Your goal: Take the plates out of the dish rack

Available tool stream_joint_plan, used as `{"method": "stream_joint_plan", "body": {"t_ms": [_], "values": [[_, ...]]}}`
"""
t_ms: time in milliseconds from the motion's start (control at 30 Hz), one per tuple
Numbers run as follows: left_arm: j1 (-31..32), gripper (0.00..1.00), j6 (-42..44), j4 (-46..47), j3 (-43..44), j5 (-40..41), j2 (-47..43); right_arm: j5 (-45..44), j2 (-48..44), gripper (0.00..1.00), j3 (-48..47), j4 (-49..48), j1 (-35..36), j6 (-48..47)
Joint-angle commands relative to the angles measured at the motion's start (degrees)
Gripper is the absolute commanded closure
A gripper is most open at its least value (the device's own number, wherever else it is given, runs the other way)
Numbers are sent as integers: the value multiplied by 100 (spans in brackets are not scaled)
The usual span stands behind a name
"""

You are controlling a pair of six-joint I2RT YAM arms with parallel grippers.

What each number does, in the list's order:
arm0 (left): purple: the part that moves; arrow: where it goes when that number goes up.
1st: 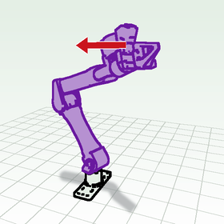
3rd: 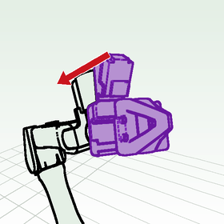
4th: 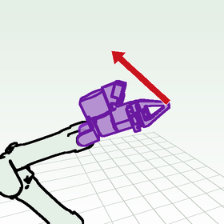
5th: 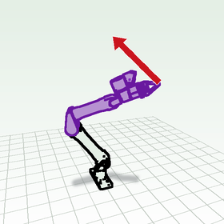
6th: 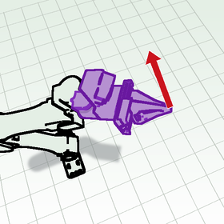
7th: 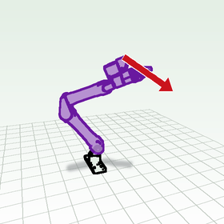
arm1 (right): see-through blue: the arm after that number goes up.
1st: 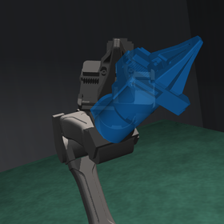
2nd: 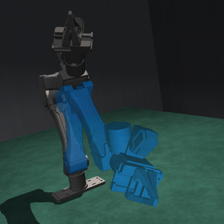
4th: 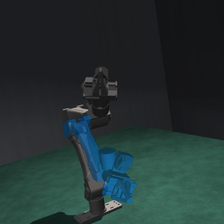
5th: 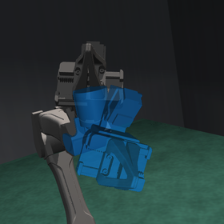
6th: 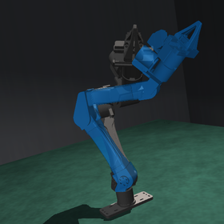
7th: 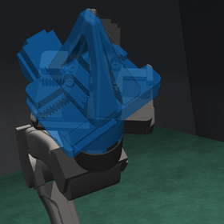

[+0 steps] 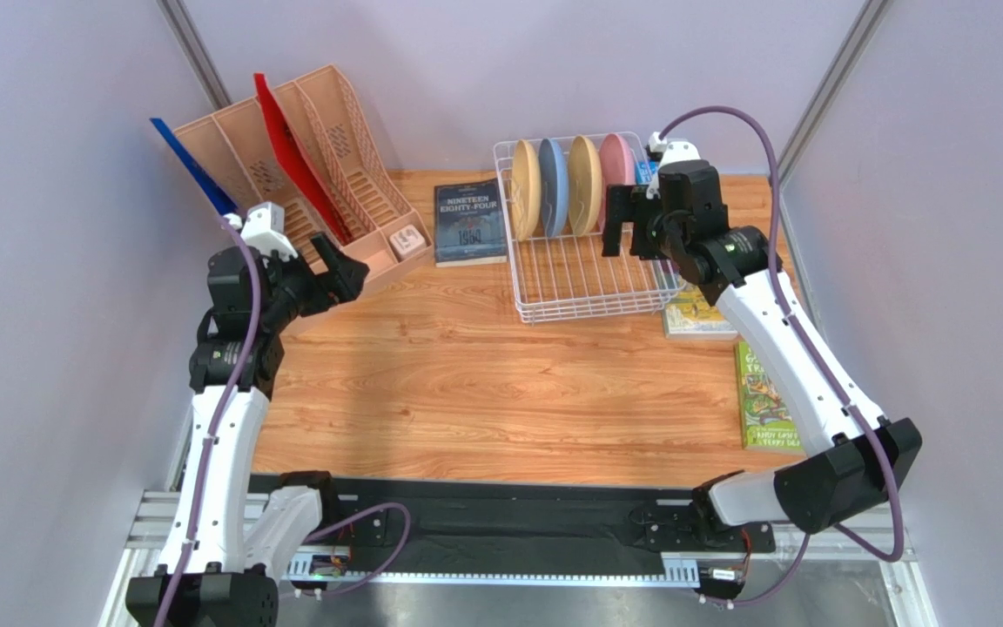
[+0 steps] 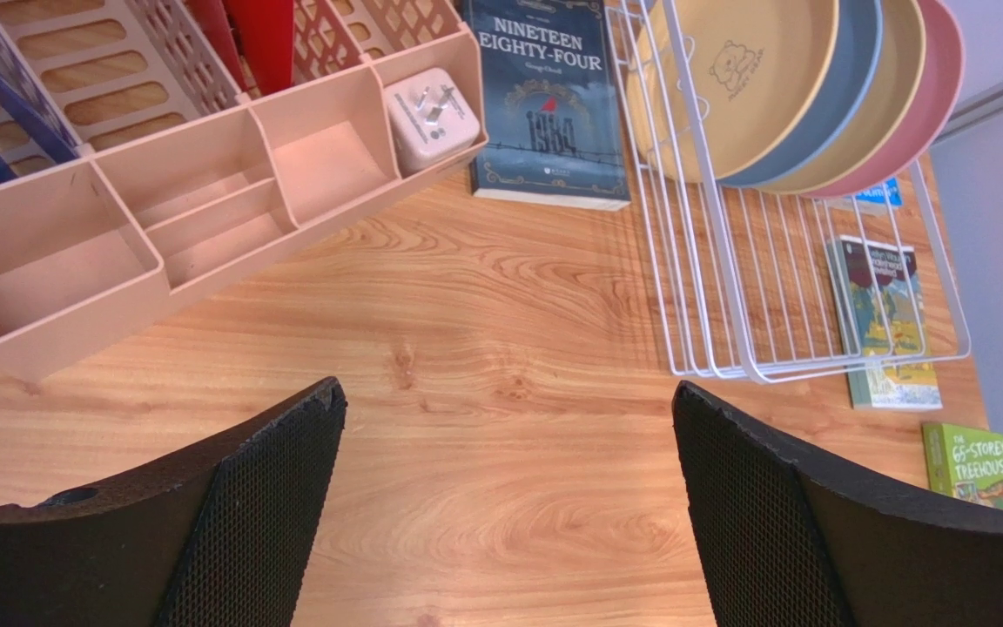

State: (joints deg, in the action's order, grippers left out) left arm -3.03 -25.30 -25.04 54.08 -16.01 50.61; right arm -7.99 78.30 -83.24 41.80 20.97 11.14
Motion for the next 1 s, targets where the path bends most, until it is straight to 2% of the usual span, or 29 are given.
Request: {"method": "stream_joint_plan", "body": {"t_ms": [0,133,167,267,367,533,633,733,833,900,967], "values": [[13,0,-1,332,103,-121,-183,-219,229,0,-544,30,293,-85],[4,0,16,377,93,-297,-26,-54,580,0,-938,-154,601,-340],[4,1,8,385,85,-341,1,-28,903,0,-1061,-163,688,-401],[13,5,-10,578,-20,-569,98,-386,1493,0,-1929,205,960,-568],[13,7,-45,666,-109,-658,168,-861,2047,0,-2396,144,1242,-779],[13,8,7,606,-109,-474,186,-959,2313,0,-2390,-170,1313,-587],[4,9,-10,553,-117,-201,108,-933,2417,14,-2354,-383,1339,-533],[4,9,-19,544,-161,1,37,-1020,2654,6,-2713,-322,1366,-639],[4,9,-54,491,-179,115,-16,-1187,3006,10,-3126,-313,1401,-735],[13,9,-89,544,-249,168,-16,-1292,3278,18,-3347,-287,1427,-788],[4,9,-133,553,-267,195,1,-1485,3463,20,-3618,-330,1462,-858]]}}
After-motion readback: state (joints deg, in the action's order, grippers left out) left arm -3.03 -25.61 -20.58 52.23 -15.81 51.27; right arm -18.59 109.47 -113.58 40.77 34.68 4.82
